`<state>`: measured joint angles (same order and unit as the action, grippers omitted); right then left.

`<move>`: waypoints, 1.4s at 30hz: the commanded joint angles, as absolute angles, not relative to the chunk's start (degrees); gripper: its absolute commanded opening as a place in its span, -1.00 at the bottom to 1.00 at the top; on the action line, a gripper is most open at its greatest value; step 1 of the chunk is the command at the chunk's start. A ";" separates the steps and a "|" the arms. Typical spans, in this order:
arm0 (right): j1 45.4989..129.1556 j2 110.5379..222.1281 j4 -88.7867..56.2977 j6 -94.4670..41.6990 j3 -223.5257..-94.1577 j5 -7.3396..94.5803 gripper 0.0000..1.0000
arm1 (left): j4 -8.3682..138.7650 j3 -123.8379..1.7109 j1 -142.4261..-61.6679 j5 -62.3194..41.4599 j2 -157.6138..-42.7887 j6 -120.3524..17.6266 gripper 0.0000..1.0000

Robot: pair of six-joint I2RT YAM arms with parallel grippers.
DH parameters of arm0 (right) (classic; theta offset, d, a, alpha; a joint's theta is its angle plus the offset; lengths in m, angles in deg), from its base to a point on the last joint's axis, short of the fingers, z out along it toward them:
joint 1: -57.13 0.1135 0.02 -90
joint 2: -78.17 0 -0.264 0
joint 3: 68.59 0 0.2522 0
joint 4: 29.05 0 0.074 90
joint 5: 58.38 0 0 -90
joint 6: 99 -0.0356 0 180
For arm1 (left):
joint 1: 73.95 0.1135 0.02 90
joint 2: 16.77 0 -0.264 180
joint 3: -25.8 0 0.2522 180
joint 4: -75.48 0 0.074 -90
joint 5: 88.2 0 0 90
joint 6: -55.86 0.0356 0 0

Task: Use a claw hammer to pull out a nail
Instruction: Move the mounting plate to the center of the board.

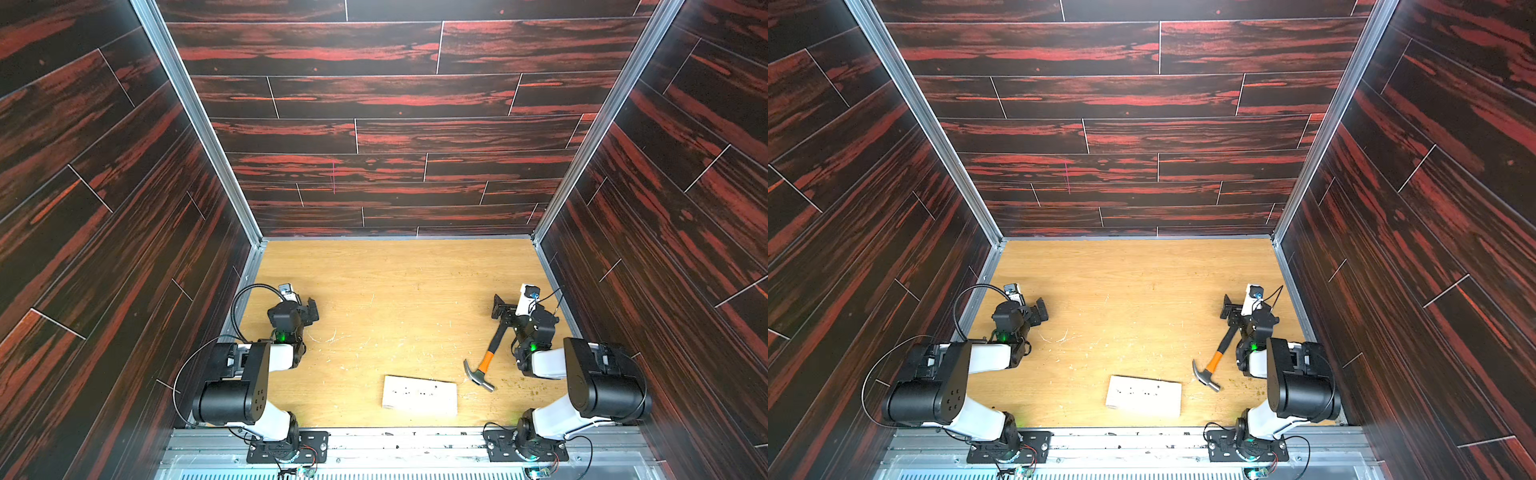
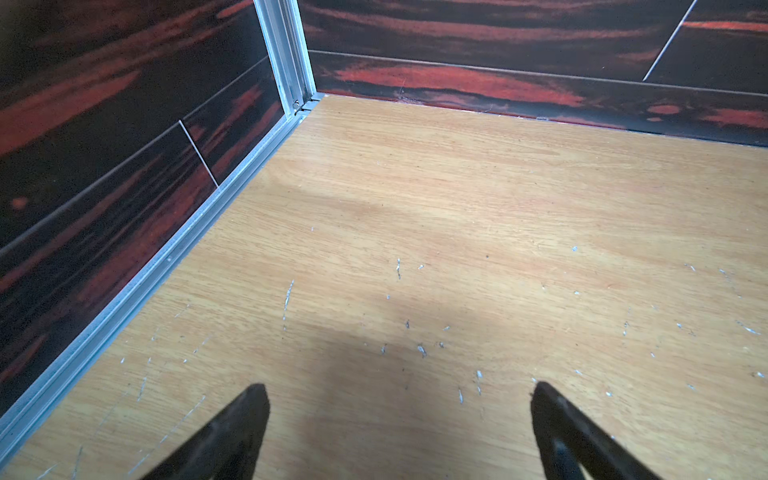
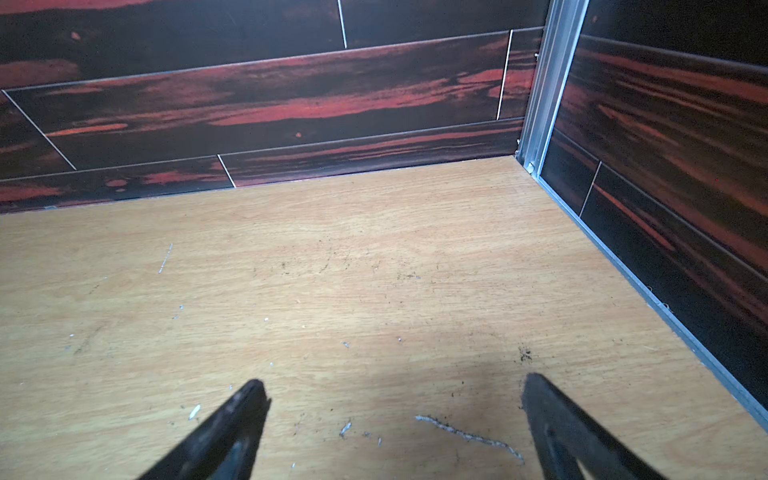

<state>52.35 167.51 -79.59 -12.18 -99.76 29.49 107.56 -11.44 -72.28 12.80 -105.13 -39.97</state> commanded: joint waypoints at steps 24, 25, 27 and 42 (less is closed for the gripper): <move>70.49 148.42 -2.91 -43.50 -128.94 45.42 0.98 | 41.54 -30.07 -78.53 4.25 -79.57 -84.28 1.00; 73.69 147.48 0.75 -43.03 -129.34 42.42 0.97 | 40.14 -30.07 -80.40 4.09 -78.70 -83.73 1.00; 78.44 145.29 6.71 -43.61 -129.20 37.42 0.97 | 39.27 -28.89 -84.66 2.85 -76.43 -83.09 1.00; 98.85 117.08 24.41 -64.95 -111.43 35.72 0.80 | 51.84 -4.29 -112.63 -7.70 -54.94 -95.03 0.99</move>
<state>95.78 118.29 20.32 -58.91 -112.83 35.37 47.02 -7.25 -110.26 -5.16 -56.74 -90.83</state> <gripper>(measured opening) 0.904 0.995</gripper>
